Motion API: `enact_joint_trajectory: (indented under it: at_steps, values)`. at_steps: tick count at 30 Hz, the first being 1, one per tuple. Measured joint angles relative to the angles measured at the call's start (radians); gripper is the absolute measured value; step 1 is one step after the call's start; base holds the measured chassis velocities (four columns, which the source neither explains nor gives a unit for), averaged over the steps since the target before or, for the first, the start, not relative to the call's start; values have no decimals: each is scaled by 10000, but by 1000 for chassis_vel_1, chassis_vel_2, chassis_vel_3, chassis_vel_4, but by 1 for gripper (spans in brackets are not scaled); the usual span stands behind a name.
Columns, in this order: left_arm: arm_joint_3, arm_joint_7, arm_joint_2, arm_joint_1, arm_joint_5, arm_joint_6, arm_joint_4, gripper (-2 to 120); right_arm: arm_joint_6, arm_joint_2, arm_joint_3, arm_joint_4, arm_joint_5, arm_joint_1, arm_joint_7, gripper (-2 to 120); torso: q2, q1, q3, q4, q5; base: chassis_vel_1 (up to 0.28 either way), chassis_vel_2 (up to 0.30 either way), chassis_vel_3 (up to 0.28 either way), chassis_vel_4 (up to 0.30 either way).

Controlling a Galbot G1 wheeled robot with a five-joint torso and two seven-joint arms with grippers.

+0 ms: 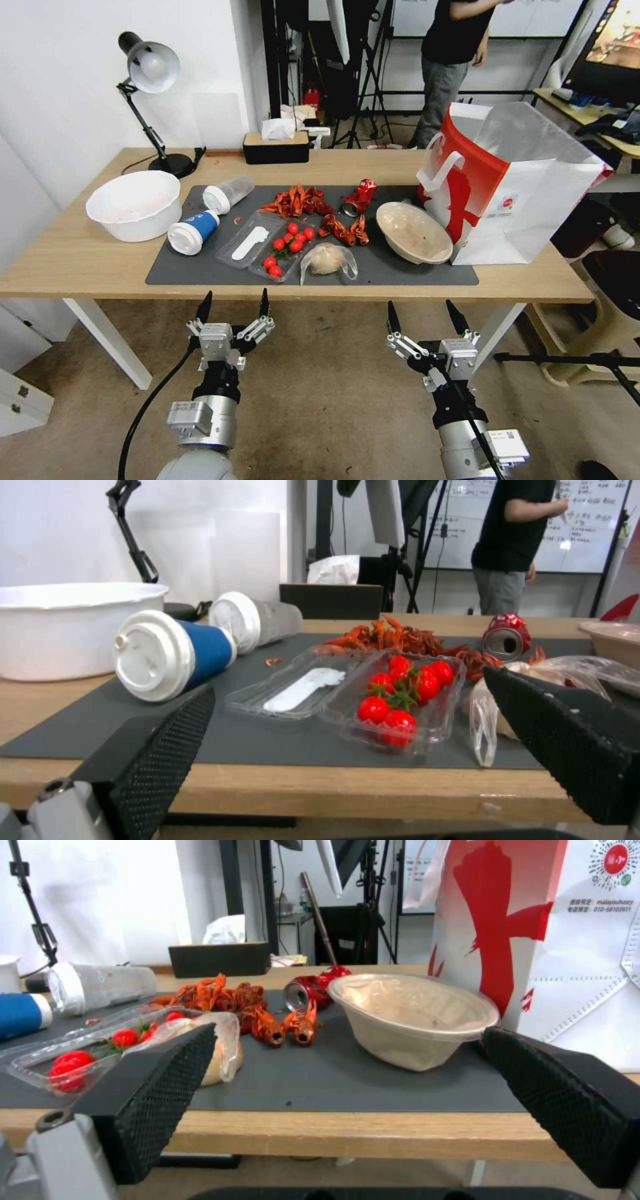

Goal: Pick up the trash from the table and place it into the takeout bag.

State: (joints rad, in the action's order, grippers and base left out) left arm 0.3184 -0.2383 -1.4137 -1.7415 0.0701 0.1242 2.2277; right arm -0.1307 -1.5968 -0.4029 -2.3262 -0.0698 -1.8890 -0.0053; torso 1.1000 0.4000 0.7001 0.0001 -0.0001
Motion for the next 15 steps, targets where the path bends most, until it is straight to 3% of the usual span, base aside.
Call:
enact_joint_trajectory:
  at_steps: [15]
  values:
    - [1, 3, -36, -88, -43, -4, 10, 100, 6, 13, -19, 0, 0, 7, 25, 100, 0, 0, 0, 0, 2, 0, 0, 0, 0]
